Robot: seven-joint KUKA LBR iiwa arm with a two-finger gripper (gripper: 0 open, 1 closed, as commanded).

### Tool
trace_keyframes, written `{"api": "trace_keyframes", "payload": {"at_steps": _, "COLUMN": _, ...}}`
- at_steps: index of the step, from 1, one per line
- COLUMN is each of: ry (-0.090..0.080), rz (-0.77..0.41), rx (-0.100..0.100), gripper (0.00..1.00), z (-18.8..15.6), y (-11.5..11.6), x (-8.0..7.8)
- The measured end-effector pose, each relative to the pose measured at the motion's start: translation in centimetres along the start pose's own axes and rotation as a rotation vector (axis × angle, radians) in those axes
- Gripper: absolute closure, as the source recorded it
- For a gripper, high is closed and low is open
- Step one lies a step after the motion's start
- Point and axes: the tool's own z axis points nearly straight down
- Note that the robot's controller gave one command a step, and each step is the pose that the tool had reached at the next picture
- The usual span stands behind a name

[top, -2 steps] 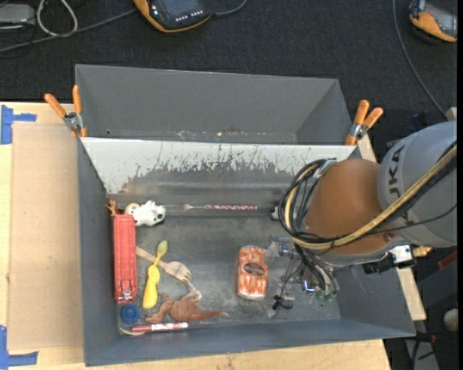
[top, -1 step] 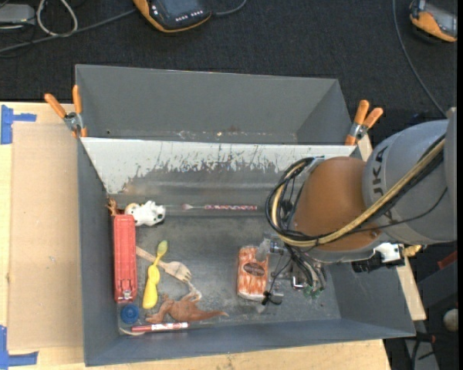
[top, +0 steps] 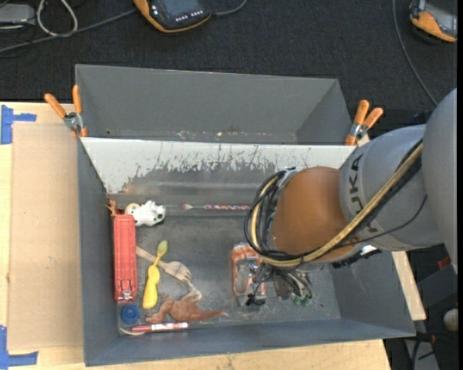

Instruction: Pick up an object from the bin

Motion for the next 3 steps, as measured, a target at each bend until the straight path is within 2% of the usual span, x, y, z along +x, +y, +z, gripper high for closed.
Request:
{"api": "trace_keyframes", "payload": {"at_steps": 1, "ry": 0.0, "rz": 0.001, "rx": 0.0, "gripper": 0.0, "z": 0.0, "y": -0.04, "x": 0.0}}
{"api": "trace_keyframes", "payload": {"at_steps": 2, "ry": -0.001, "rz": 0.003, "rx": 0.0, "gripper": 1.0, "z": 0.0, "y": -0.06, "x": -0.01}}
{"api": "trace_keyframes", "payload": {"at_steps": 3, "ry": -0.001, "rz": 0.004, "rx": 0.0, "gripper": 0.0, "z": 0.0, "y": -0.07, "x": -0.01}}
